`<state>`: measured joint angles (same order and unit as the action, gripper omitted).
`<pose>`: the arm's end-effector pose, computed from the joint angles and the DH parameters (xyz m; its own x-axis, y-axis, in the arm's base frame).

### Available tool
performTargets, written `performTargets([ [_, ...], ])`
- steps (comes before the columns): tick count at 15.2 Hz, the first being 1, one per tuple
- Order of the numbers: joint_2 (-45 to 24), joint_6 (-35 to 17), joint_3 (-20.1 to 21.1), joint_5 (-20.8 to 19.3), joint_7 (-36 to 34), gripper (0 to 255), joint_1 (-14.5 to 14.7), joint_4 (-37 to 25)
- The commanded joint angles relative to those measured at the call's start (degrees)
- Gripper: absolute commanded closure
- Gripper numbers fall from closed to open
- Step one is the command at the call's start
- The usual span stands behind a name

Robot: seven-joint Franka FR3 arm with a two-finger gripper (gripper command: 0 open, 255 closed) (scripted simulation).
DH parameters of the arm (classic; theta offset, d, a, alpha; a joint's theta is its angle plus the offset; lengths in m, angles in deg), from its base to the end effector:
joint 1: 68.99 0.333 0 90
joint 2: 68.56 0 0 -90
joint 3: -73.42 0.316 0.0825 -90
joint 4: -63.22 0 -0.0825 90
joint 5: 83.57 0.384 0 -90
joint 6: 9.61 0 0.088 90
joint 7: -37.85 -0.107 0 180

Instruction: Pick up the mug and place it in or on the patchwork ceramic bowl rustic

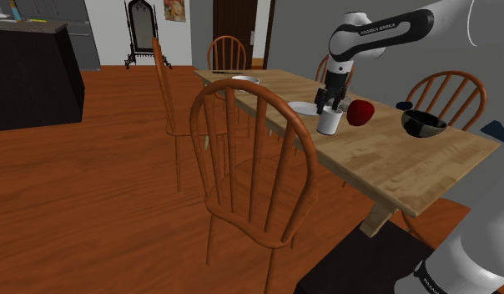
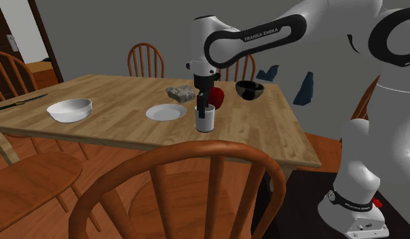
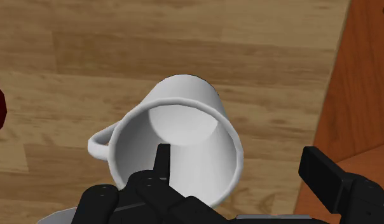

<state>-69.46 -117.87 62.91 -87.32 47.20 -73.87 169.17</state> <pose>0.5479 -0.1553 0.5108 0.9963 -0.0851 0.0132 -0.0858 -0.9940 0.0685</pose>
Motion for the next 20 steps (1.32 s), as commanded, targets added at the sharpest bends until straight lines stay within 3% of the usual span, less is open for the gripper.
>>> performTargets([
  [1, -0.43, -1.47, -0.05, 0.07, 0.05, 0, -0.06, 1.00],
  [5, -0.95, -4.13, -0.14, 0.11, 0.09, 0, -0.15, 3.14],
  [13, -0.97, -4.11, -0.14, 0.11, 0.09, 0, -0.15, 3.12],
  [14, -0.97, -4.11, -0.14, 0.11, 0.09, 255, -0.15, 3.12],
  [20, -0.97, -4.12, -0.14, 0.11, 0.10, 255, -0.16, 3.12],
])
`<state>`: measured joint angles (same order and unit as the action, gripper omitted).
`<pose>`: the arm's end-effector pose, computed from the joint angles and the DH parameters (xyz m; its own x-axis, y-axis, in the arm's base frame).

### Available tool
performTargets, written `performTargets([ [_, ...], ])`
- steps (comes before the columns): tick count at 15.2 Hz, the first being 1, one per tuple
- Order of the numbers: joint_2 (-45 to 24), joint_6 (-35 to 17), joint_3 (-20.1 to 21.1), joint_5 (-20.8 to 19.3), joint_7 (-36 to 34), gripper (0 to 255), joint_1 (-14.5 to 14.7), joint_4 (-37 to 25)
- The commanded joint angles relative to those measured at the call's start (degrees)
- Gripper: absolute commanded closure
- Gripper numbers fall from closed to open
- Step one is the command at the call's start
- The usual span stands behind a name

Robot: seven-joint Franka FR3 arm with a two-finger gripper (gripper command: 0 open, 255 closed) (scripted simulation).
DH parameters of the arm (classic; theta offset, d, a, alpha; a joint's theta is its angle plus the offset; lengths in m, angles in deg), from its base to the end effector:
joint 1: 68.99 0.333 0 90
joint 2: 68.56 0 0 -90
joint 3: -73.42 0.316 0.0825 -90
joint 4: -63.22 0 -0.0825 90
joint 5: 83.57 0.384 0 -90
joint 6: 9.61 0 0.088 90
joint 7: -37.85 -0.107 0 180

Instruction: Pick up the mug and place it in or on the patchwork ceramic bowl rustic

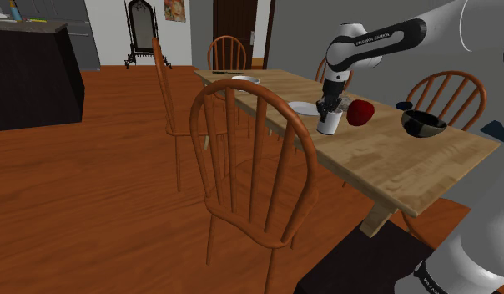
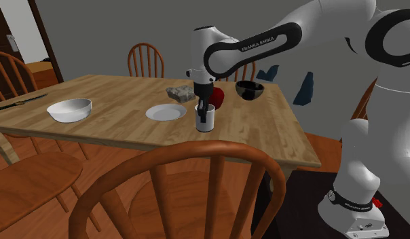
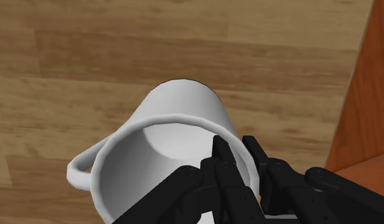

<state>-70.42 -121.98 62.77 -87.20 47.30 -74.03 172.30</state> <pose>0.5493 -0.1576 0.4817 0.9963 -0.0848 0.0136 -0.0855 -0.9940 0.0683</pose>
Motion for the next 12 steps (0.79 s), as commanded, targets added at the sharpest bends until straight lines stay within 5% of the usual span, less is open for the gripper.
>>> performTargets([
  [1, 0.00, -0.01, 0.00, 0.00, 0.00, 255, 0.00, 0.00],
  [12, 0.81, 6.76, 0.05, -0.02, 0.29, 255, 0.07, -5.98],
])
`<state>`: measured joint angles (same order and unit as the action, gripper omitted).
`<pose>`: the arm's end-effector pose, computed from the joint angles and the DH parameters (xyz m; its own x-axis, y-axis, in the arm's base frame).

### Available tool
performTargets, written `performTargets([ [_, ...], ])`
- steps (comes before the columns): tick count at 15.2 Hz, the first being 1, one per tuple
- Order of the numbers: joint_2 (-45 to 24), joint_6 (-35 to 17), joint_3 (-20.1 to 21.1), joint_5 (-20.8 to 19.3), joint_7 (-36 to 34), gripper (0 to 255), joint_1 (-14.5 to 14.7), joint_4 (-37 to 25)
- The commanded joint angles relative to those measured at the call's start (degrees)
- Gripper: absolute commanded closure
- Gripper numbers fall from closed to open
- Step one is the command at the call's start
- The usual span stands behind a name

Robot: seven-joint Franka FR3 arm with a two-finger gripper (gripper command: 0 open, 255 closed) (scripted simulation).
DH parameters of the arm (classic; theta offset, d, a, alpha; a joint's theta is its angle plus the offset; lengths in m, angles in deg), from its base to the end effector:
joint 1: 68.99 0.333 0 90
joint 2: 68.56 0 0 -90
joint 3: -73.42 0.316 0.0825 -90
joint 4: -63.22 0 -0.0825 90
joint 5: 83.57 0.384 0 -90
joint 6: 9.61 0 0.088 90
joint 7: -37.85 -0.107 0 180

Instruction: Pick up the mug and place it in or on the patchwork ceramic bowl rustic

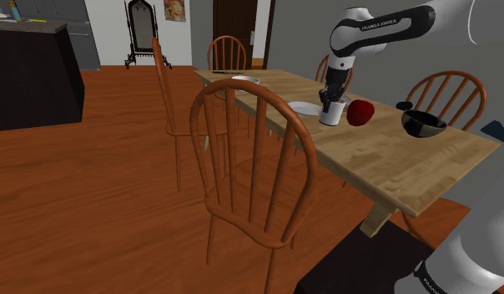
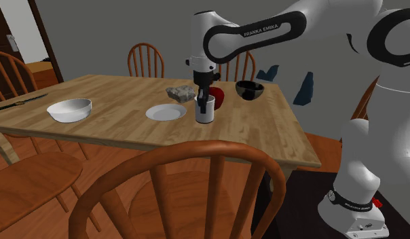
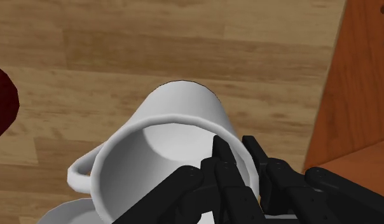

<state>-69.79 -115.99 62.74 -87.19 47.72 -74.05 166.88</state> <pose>0.5497 -0.1592 0.5239 0.9963 -0.0847 0.0142 -0.0855 -0.9940 0.0684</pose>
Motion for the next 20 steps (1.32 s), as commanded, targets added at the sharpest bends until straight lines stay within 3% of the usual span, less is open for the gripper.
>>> performTargets([
  [1, 0.21, 1.52, 0.09, -0.02, -0.10, 255, 0.10, -1.30],
  [20, -1.95, 16.75, 0.01, 0.51, 1.02, 255, -0.01, -18.70],
])
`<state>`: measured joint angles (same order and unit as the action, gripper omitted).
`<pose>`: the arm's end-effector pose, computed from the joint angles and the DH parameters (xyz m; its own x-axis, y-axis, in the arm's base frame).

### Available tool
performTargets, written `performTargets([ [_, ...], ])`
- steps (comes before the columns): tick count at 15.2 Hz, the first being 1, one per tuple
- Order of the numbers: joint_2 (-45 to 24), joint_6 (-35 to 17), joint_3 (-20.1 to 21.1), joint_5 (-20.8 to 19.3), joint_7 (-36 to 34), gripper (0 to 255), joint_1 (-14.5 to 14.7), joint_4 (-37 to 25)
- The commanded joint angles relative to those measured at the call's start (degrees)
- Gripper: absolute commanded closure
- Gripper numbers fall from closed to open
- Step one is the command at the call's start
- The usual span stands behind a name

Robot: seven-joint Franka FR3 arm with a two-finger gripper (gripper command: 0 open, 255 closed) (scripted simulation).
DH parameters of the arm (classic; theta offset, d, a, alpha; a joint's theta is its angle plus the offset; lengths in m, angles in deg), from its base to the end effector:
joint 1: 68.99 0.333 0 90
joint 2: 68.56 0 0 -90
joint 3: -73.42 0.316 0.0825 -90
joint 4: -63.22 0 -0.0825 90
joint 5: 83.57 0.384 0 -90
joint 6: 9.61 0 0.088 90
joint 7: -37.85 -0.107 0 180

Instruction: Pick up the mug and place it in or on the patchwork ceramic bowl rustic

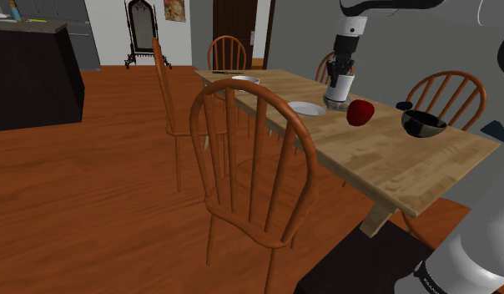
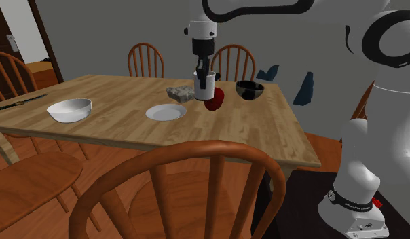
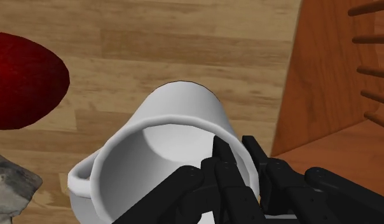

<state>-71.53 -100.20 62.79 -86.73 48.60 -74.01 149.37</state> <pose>0.5499 -0.1571 0.6287 0.9963 -0.0847 0.0140 -0.0855 -0.9940 0.0685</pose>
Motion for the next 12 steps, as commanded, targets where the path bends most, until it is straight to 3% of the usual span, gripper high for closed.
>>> performTargets([
  [1, -0.50, 1.83, -0.06, 0.10, 0.23, 255, -0.08, -2.33],
  [4, -1.27, 4.01, -0.11, 0.24, 0.44, 255, -0.15, -5.28],
  [12, 2.21, 3.11, -4.98, -0.01, 10.66, 255, -5.47, -1.58],
])
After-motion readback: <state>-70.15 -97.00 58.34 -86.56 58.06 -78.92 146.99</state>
